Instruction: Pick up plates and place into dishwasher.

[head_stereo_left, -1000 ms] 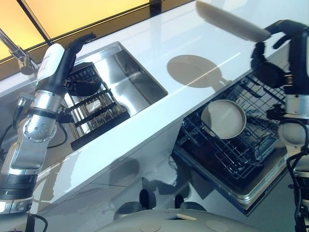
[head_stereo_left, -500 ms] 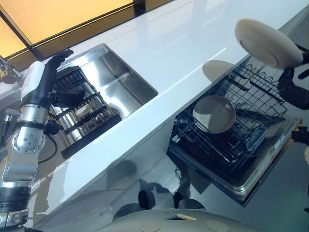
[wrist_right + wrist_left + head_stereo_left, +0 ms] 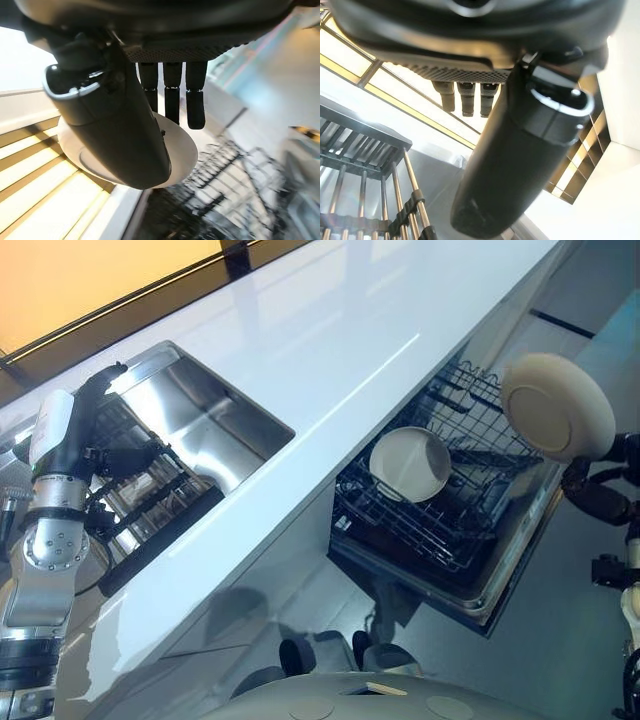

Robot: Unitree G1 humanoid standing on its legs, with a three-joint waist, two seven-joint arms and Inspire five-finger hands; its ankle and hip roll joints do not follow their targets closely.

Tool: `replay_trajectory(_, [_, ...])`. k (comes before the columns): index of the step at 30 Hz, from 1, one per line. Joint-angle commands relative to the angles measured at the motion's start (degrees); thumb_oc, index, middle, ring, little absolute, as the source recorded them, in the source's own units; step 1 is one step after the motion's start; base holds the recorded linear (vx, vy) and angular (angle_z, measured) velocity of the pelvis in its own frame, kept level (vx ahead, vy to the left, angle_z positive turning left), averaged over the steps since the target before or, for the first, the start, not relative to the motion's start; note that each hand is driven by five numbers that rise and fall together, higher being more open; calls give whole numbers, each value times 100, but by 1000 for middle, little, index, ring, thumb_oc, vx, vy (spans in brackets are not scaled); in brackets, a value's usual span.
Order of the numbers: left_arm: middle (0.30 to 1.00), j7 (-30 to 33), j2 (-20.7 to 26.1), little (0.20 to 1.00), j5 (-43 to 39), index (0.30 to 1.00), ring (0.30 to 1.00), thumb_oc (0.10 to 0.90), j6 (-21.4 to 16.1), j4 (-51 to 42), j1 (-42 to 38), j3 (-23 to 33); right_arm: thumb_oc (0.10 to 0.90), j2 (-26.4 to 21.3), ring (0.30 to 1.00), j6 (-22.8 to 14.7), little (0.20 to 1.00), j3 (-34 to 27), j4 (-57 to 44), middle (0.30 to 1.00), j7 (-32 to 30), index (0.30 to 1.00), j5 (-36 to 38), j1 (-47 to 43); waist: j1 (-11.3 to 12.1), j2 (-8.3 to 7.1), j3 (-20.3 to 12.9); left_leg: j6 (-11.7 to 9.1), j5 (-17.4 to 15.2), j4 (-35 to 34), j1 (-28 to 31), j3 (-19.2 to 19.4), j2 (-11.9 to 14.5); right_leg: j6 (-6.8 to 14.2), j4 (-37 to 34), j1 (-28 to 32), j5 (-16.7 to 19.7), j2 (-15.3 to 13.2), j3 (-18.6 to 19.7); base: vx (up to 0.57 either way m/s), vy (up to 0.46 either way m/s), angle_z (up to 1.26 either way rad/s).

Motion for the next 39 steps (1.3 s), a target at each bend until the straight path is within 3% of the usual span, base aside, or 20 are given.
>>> replay_trajectory(1, [900, 575, 381, 900, -138, 900, 900, 800, -250, 179, -357, 544, 100, -387, 300, -378, 200, -497, -325, 300, -61, 300, 81, -393, 1, 81, -424, 171, -727, 139, 71, 55, -424, 466, 691, -583, -137, 264, -167, -2, 4, -4])
replay_trajectory(11, [900, 646, 164, 900, -362, 900, 900, 800, -313, 71, -185, 558, 100, -376, 300, -138, 200, 25, -262, 300, 389, 300, -253, -436, 156, 59, -335, 167, -747, 222, 1, 8, -419, 457, 760, -631, -202, 200, -288, 0, 0, 0])
replay_trajectory(15, [900, 510, -165, 900, -839, 900, 900, 800, -324, 60, 67, 602, 100, -282, 300, -80, 200, 248, -265, 300, 508, 300, -198, -417, 265, 35, -270, 169, -756, 244, -28, -55, -415, 444, 781, -639, -239, 177, -377, -3, -5, 2])
replay_trajectory(24, [900, 481, -667, 900, -1233, 900, 900, 800, -309, 326, 706, 832, 100, -47, 300, -332, 200, 452, -350, 300, 699, 300, -397, -90, 405, -2, -138, 168, -758, 287, -74, -121, -404, 436, 780, -637, -270, 142, -518, -2, -15, 7])
replay_trajectory(39, [900, 461, -565, 900, -1386, 900, 900, 800, -265, 420, 689, 701, 100, -466, 300, -658, 200, 597, -709, 300, 964, 300, -447, -39, 457, -14, 33, 160, -721, 305, -144, -185, -393, 436, 799, -685, -265, 129, -634, -11, -5, 4])
